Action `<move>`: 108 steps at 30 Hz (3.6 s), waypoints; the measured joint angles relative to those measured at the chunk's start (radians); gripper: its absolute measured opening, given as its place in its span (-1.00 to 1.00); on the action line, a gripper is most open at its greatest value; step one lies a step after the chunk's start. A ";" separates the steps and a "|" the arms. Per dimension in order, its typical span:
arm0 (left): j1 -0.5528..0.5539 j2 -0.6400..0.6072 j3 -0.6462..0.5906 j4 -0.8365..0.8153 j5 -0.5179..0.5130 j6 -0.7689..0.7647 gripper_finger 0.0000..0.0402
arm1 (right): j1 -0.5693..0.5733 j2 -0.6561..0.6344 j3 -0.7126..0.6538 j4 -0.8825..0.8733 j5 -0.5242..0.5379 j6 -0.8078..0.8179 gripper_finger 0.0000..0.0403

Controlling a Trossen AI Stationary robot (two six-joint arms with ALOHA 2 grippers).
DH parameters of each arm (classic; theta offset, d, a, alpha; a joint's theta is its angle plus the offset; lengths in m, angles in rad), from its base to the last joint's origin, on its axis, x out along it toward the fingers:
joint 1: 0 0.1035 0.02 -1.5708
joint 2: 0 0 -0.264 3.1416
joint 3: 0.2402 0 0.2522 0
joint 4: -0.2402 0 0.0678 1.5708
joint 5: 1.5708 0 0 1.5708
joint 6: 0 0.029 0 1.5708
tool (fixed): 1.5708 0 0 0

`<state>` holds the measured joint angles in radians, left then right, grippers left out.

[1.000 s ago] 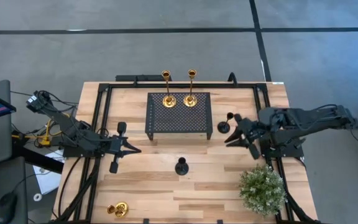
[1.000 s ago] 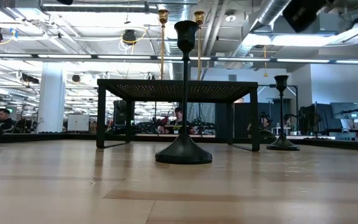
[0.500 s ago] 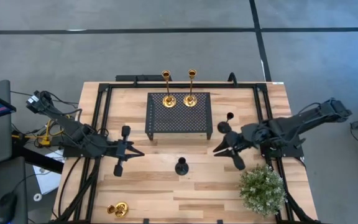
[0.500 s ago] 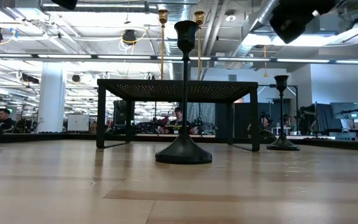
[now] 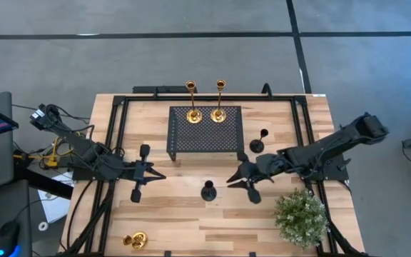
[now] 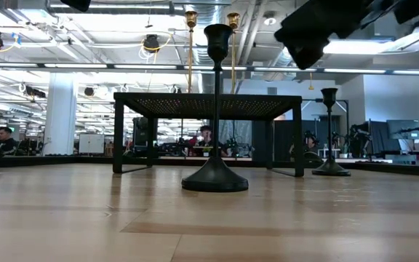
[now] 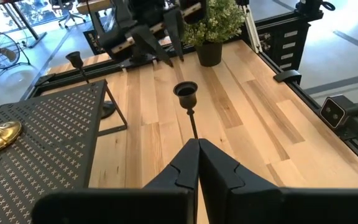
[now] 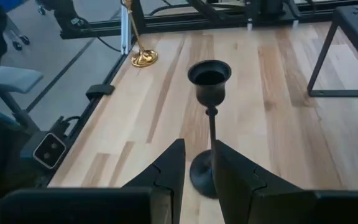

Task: Pick & Place candle stick holders
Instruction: Put the bottom black candle holder on the shelf

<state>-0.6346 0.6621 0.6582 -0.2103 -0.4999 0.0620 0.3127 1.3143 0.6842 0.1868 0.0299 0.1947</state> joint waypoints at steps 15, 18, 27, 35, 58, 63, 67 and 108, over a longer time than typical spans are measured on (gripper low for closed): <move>0.000 0.000 0.000 0.002 0.000 0.000 -0.95 | -0.047 0.237 0.001 0.172 -0.003 0.018 -0.65; 0.000 0.000 0.000 0.002 0.000 0.000 -0.95 | -0.054 0.276 0.001 0.228 -0.003 0.027 -0.65; 0.000 0.000 0.000 0.002 0.000 0.000 -0.95 | -0.045 0.351 0.057 0.247 -0.006 0.025 -0.42; 0.000 0.000 0.000 0.002 0.000 0.000 -0.95 | -0.045 0.416 0.117 0.273 -0.031 0.009 -0.03; 0.000 0.000 0.000 0.002 0.000 0.000 -0.95 | -0.045 0.350 0.135 0.239 -0.030 0.012 -0.94; 0.000 0.000 0.000 0.002 0.000 0.000 -0.95 | -0.045 0.230 0.135 0.169 -0.002 0.008 -0.97; 0.000 0.000 0.000 0.002 0.000 0.000 -0.95 | -0.045 0.098 0.135 0.071 0.049 -0.005 -0.99; 0.000 0.000 0.000 0.002 0.000 0.000 -0.95 | -0.456 -0.214 0.135 -0.218 0.308 -0.142 -1.00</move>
<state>-0.6350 0.6621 0.6582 -0.2085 -0.4999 0.0620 -0.1437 1.1007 0.8196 -0.0311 0.3378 0.0528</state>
